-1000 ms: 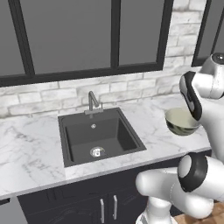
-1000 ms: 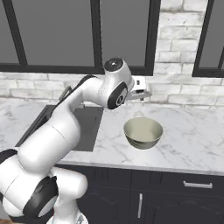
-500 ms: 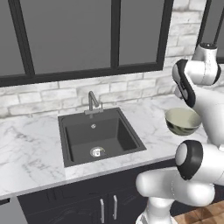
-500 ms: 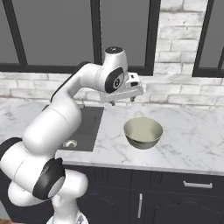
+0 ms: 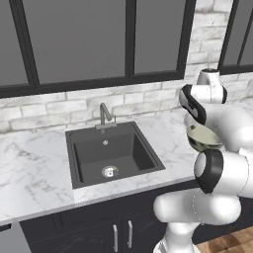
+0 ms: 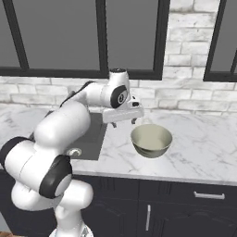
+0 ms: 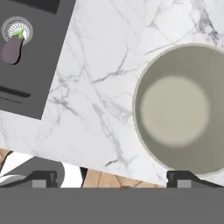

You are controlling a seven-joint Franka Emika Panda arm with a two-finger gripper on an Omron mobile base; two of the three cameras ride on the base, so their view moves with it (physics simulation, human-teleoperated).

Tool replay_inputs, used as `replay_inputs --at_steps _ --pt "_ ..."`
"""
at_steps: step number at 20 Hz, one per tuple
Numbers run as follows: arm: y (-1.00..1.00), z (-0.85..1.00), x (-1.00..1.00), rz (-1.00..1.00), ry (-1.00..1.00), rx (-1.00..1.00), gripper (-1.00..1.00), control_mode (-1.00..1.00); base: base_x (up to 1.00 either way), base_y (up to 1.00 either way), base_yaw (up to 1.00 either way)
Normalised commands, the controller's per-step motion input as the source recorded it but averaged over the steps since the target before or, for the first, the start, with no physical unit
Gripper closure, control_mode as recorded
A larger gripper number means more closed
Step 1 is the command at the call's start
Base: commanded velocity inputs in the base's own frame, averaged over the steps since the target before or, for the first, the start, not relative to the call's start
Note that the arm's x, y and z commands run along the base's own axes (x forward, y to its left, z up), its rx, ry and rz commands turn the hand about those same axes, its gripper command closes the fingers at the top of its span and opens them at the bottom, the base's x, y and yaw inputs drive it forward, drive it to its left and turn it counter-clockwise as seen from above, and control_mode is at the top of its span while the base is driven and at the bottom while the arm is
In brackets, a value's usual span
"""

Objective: Clear the mugs and bowl far away from the sink.

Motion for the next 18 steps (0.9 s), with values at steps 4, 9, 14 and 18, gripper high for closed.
replay_inputs --at_steps 4,9,14,18 --pt "0.01 -0.69 0.48 0.00 0.19 0.00 -1.00 -1.00 0.00 0.00 0.00" --pt "0.00 -0.34 0.55 0.00 0.28 0.00 -1.00 -1.00 0.00 0.00 0.00" --pt "0.00 -0.33 0.48 0.02 0.19 -0.01 -1.00 -1.00 0.00 0.00 0.00" --pt "-0.10 -0.46 0.14 0.03 0.01 0.00 -1.00 -1.00 0.00 0.00 0.00"
